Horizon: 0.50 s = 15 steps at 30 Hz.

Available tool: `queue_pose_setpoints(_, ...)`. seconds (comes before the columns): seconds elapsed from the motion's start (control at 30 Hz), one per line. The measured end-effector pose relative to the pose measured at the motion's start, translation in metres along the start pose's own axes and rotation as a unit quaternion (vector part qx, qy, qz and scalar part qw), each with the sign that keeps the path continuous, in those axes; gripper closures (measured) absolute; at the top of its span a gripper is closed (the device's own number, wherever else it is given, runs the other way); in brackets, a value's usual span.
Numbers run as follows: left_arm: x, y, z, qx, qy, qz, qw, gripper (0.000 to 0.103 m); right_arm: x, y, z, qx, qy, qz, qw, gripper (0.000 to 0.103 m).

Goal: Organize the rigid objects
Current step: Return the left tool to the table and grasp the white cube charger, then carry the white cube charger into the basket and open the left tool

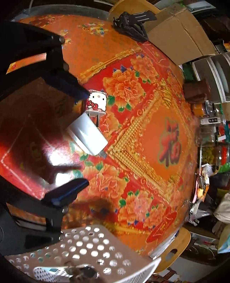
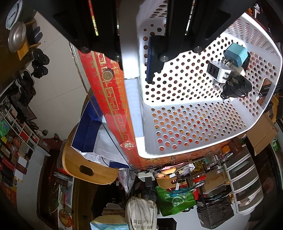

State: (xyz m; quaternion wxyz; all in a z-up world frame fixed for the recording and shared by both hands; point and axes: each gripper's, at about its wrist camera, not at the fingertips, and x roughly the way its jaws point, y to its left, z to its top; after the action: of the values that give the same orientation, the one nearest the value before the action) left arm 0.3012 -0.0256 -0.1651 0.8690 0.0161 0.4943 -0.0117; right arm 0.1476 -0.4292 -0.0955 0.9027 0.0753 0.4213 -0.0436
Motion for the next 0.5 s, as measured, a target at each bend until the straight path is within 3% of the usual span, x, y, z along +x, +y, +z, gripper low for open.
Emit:
queue_pose_setpoints(0.13, 0.013, 0.0, 0.003, -0.011, 0.01, 0.013, 0.9998, 0.039, 0.0, 0.0, -0.001, -0.001, 0.0, 0.001, 1.0, 0.093)
queue_pose_setpoints(0.2, 0.017, -0.001, 0.004, -0.01, 0.013, 0.015, 0.9997, 0.057, 0.0, 0.0, -0.001, -0.001, 0.0, 0.001, 1.0, 0.093)
queue_pose_setpoints(0.23, 0.016, -0.001, 0.004, -0.011, 0.008, 0.016, 0.9998, 0.06, 0.0, 0.0, -0.001, -0.001, -0.001, 0.001, 1.0, 0.093)
queue_pose_setpoints(0.5, -0.002, -0.001, 0.0, -0.008, -0.035, 0.04, 0.9986, 0.06, 0.0, 0.0, 0.0, -0.001, 0.0, 0.0, 1.0, 0.093)
